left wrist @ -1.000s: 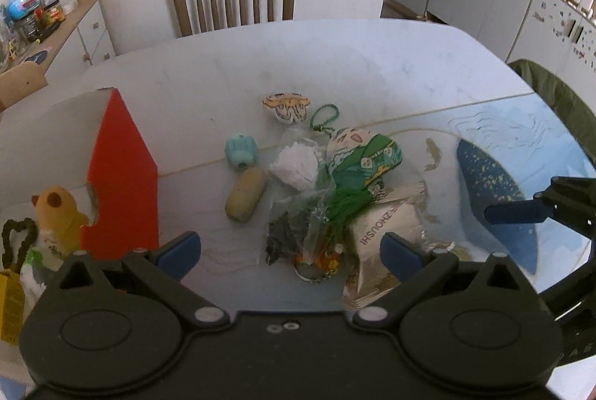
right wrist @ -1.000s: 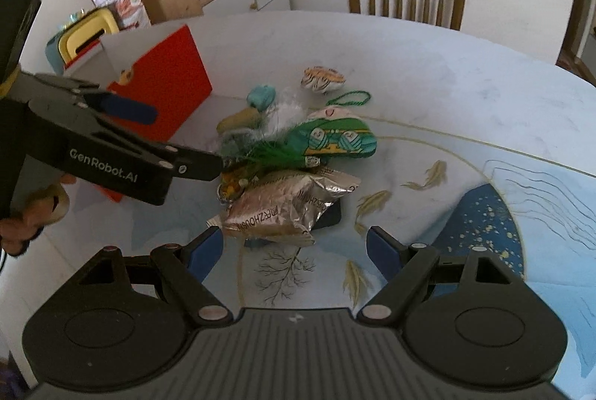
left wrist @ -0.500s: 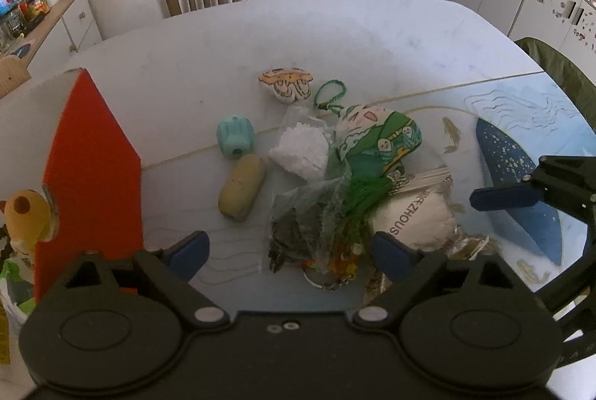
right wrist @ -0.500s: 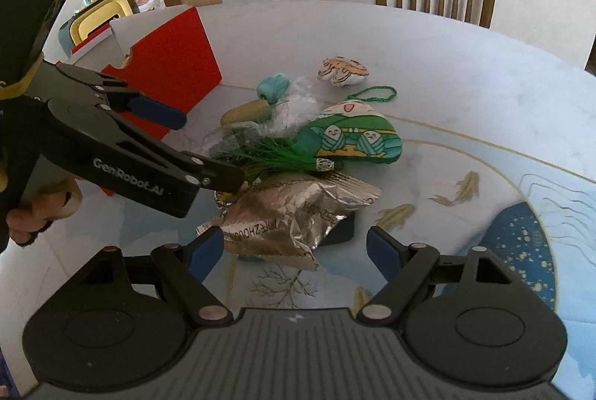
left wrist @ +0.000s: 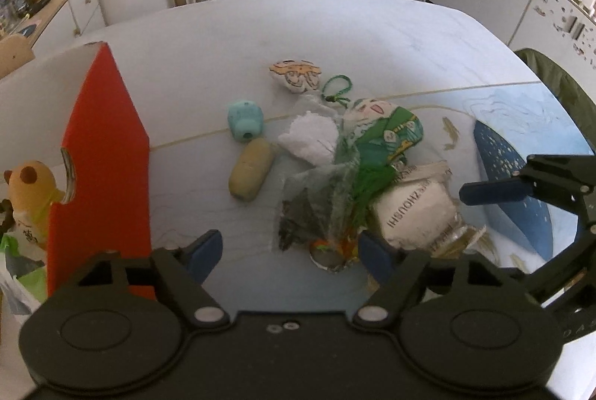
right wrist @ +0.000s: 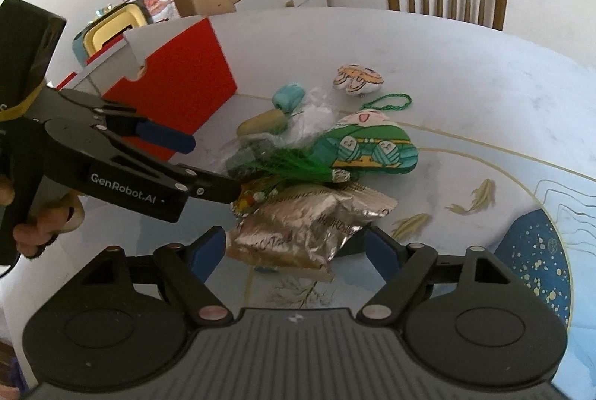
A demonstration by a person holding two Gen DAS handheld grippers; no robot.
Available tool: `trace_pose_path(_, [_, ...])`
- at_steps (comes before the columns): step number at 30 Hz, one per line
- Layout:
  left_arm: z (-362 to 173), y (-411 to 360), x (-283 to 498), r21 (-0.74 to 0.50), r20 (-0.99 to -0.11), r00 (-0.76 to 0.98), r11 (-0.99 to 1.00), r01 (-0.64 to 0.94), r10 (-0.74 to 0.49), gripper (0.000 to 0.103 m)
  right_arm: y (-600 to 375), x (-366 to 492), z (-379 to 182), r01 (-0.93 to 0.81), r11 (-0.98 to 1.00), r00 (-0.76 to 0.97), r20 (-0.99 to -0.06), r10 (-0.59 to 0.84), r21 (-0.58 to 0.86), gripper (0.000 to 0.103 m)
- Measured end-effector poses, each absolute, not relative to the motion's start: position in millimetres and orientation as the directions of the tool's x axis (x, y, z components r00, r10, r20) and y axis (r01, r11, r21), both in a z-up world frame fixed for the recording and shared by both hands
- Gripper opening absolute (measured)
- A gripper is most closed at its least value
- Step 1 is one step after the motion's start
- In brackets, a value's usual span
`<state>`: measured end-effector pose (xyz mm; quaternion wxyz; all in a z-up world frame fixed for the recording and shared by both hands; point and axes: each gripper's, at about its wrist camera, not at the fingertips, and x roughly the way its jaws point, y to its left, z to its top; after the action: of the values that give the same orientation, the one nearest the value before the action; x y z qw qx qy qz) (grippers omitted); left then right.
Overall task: Organize objects
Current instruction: 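Grasp the silver snack bag with the right tool while the left tool grasps the clear bag, then lift the silver snack bag with the right tool while the left tool lifts the clear bag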
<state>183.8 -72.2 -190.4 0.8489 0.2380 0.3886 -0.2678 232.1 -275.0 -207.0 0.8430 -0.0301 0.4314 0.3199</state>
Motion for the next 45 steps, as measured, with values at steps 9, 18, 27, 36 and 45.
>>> trace_pose_path(9, [-195,-76,193,0.157,-0.802,0.524,0.744,0.649,-0.288,0.062,-278,246,-218,-0.502,0.811,0.403,-0.749,0.526,0.299,0.063])
trace_pose_path(18, [-195,-76,197,0.098,-0.811,0.488,0.748,0.657,-0.322,0.037,-282,246,-221,-0.452,0.819,0.406,-0.736,0.541,0.353,0.043])
trace_pose_path(27, [-190,-73,184,0.097,-0.805,0.498,0.757,0.646,-0.322,0.025,-287,234,-215,-0.432,0.833,0.426,-0.735,0.527,0.347,0.030])
trace_pose_path(36, [-170,-60,150,0.053,-0.802,0.482,0.762,0.645,-0.352,0.025,-316,205,-202,-0.407,0.835,0.418,-0.737,0.531,0.370,0.024])
trace_pose_path(45, [-184,-44,115,0.014,-0.836,0.423,0.757,0.653,-0.349,0.026,-334,164,-201,-0.420,0.830,0.395,-0.749,0.531,0.367,0.023])
